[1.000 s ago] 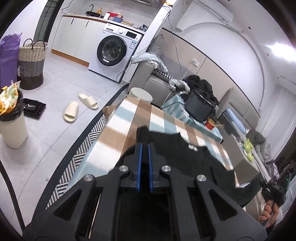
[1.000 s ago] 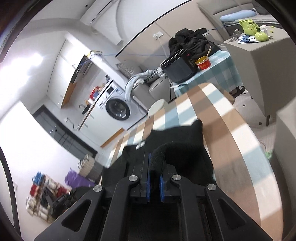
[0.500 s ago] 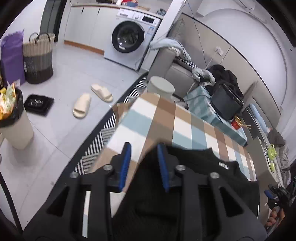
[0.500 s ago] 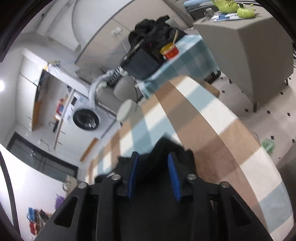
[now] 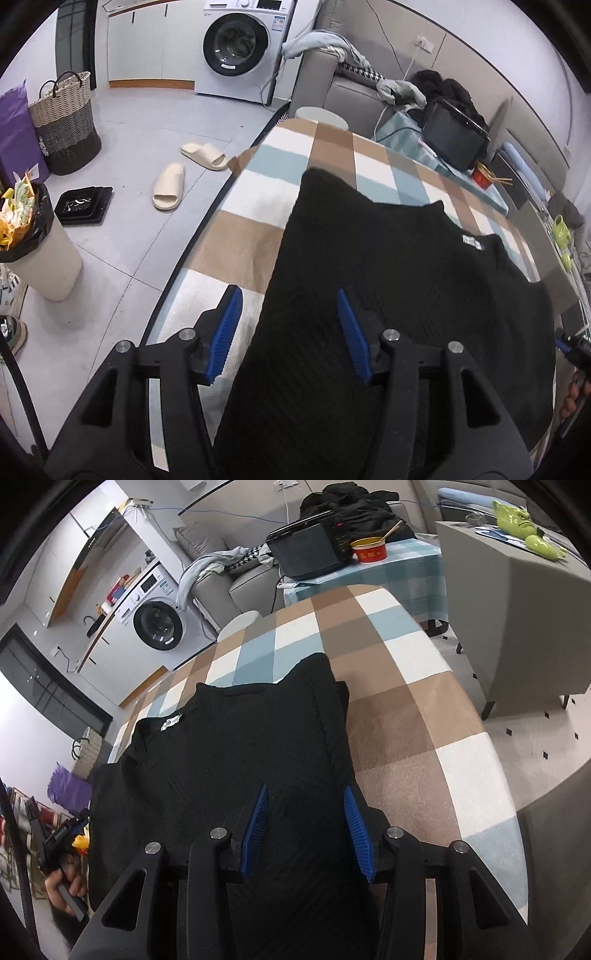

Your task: Fold small clothes

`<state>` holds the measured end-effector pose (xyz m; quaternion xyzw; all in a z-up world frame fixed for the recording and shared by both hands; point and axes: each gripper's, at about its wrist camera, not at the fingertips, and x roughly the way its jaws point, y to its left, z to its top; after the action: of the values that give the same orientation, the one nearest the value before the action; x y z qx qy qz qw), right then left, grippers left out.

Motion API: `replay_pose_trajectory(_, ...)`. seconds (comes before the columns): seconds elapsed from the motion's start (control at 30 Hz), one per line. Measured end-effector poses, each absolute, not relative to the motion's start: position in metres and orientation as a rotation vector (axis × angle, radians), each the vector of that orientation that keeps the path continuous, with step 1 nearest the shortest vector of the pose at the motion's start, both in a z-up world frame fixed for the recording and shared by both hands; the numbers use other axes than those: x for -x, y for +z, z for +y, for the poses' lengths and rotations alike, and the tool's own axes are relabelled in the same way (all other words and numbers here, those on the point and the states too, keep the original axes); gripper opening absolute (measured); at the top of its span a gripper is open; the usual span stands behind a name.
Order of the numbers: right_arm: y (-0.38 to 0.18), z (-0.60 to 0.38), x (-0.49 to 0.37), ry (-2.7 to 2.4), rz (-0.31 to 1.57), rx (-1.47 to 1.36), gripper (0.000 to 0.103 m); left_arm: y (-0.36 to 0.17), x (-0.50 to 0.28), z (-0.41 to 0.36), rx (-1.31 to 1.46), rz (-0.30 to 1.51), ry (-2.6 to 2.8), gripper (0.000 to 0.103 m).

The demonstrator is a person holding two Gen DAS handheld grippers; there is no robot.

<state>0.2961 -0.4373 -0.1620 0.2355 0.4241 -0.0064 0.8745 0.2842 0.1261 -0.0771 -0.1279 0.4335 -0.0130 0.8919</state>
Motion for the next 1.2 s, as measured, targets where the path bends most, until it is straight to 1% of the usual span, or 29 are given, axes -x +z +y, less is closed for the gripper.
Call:
replay_pose_trajectory(0.17,-0.152,-0.44,-0.31,-0.055,0.823,-0.511,0.043,-0.078,-0.291,0.124,0.268,0.895,-0.02,0.05)
replay_pose_trajectory(0.43,-0.157,-0.449,-0.351,-0.067,0.817,-0.536,0.044,-0.081,-0.307,0.122,0.28,0.917,-0.014,0.05)
replay_pose_trajectory(0.6,-0.155,-0.452,-0.363,-0.045,0.798,-0.515,0.043,-0.084,-0.313,0.12,0.264,0.926,-0.02,0.05)
replay_pose_trajectory(0.77,-0.152,-0.463,-0.366,-0.045,0.753,-0.56,0.043,-0.084,-0.315,0.12,0.266,0.923,-0.021,0.05)
replay_pose_trajectory(0.97,-0.156,-0.452,-0.379,-0.021,0.784,-0.486,0.043,-0.086,-0.317,0.121,0.268,0.926,-0.021,0.05)
replay_pose_trajectory(1.0,-0.155,-0.447,-0.378,-0.031,0.781,-0.44,0.035,-0.086,-0.317,0.121,0.269,0.928,-0.022,0.05)
replay_pose_trajectory(1.03,-0.155,-0.445,-0.377,-0.038,0.778,-0.409,0.018,-0.086,-0.317,0.121,0.268,0.927,-0.023,0.05)
replay_pose_trajectory(1.07,-0.153,-0.442,-0.375,-0.052,0.771,-0.373,0.009,-0.086,-0.318,0.12,0.265,0.926,-0.024,0.05)
replay_pose_trajectory(1.1,-0.151,-0.441,-0.372,-0.058,0.758,-0.354,0.006,-0.086,-0.317,0.121,0.263,0.925,-0.024,0.05)
replay_pose_trajectory(1.2,-0.138,-0.442,-0.356,-0.021,0.658,-0.36,0.005,-0.085,-0.317,0.121,0.268,0.918,-0.024,0.05)
